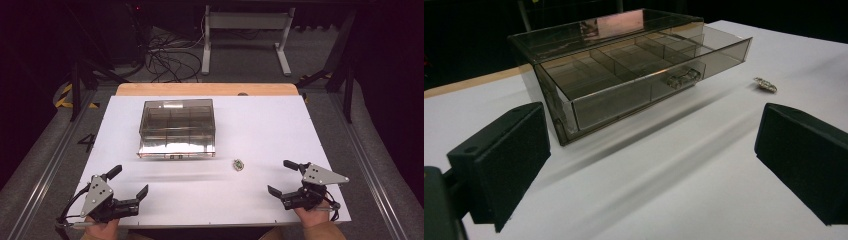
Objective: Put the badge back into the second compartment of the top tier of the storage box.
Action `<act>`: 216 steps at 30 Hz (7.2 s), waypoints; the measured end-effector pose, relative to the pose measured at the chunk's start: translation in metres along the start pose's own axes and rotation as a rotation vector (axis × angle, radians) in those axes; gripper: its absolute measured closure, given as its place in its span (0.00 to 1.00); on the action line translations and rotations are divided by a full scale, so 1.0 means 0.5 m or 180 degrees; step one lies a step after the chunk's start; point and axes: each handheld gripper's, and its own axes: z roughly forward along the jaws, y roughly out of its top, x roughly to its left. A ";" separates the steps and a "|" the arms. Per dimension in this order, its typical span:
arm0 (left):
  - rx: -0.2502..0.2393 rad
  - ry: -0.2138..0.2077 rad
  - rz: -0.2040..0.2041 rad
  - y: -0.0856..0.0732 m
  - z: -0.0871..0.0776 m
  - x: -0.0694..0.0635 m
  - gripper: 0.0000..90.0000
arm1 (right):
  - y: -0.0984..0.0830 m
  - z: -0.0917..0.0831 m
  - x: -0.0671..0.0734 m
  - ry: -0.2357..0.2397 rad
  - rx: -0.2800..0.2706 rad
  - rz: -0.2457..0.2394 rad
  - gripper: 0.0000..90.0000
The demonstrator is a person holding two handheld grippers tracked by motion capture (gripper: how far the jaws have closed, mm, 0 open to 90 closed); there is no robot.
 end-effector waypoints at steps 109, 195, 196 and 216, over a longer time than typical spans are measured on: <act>0.0053 0.0003 0.0094 0.002 0.003 -0.006 0.03 | 0.145 0.230 0.000 0.0344 0.0756 0.0073 0.26; 0.0081 -0.0018 0.0130 0.002 0.004 -0.005 0.03 | 0.096 0.316 -0.006 0.0008 0.2016 -0.0140 0.64; 0.0080 -0.0019 0.0129 0.002 0.004 -0.005 0.03 | 0.098 0.314 -0.006 0.0006 0.1981 -0.0137 0.64; 0.0076 -0.0013 0.0131 0.002 0.003 -0.006 0.04 | 0.136 0.259 0.004 0.0072 0.1137 -0.0211 0.64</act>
